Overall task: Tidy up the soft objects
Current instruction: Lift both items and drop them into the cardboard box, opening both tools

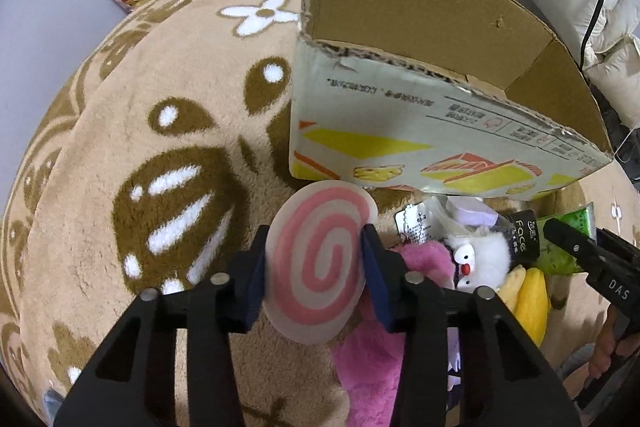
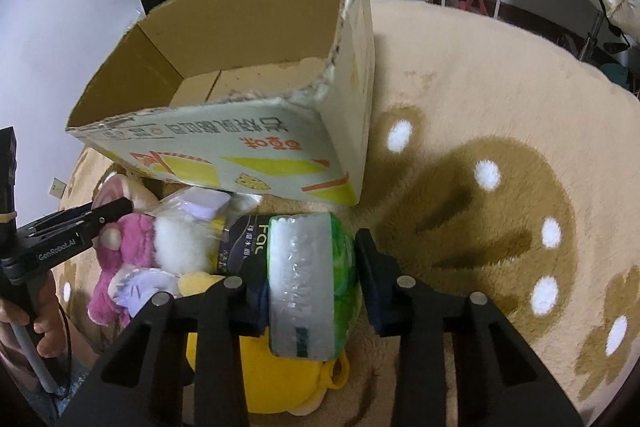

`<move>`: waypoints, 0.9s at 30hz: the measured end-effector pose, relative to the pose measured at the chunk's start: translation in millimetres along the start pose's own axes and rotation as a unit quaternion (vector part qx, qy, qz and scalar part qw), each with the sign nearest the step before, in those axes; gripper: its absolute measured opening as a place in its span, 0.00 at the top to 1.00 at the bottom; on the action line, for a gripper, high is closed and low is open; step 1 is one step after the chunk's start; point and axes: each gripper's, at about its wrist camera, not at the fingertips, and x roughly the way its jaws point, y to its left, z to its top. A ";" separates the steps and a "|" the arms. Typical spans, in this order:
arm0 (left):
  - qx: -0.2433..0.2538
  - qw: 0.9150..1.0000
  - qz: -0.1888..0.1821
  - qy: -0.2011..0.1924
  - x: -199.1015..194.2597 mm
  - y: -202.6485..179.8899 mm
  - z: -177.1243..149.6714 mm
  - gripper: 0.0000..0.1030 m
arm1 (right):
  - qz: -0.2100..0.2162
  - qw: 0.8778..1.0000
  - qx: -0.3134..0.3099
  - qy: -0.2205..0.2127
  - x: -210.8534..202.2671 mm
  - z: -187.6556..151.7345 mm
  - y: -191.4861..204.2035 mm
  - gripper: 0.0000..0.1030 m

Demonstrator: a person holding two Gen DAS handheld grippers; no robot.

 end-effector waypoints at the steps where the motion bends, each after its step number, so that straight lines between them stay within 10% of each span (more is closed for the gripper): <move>1: 0.000 1.000 0.003 -0.002 -1.1 0.0 -1.1 0.64 | 0.001 1.000 -0.001 -0.004 -2.0 0.0 0.4 0.64; 17: 0.026 0.995 0.036 -0.094 -63.0 -13.2 -17.5 0.65 | 0.021 0.991 -0.018 -0.131 -67.4 -7.1 15.3 0.67; 27: 0.034 0.969 -0.003 -0.247 -134.4 -11.5 -28.1 0.64 | 0.036 0.967 -0.046 -0.249 -125.3 -22.9 28.2 0.68</move>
